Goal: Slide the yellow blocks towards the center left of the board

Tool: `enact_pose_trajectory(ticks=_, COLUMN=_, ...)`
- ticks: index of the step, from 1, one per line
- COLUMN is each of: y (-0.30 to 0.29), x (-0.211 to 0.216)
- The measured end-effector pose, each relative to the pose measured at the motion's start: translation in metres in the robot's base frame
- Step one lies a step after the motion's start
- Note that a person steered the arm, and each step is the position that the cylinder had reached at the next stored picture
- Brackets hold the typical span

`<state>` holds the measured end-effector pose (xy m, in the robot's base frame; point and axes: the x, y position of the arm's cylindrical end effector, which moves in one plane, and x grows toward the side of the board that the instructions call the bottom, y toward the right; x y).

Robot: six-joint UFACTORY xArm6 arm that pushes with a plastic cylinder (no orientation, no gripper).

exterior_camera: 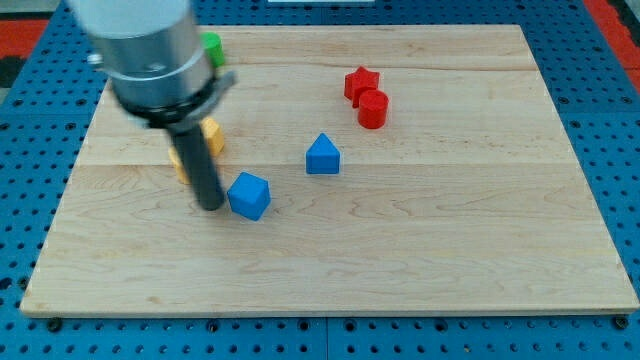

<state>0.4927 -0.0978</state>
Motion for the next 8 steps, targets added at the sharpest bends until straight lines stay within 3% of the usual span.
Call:
enact_pose_trajectory(ticks=1, y=0.010, x=-0.004)
enact_pose_trajectory(ticks=2, y=0.017, x=-0.040)
enact_pose_trajectory(ticks=3, y=-0.013, x=-0.080)
enact_pose_trajectory(ticks=5, y=-0.111, x=-0.088)
enact_pose_trajectory(ticks=7, y=-0.006, x=-0.087)
enact_pose_trajectory(ticks=8, y=-0.014, x=-0.057)
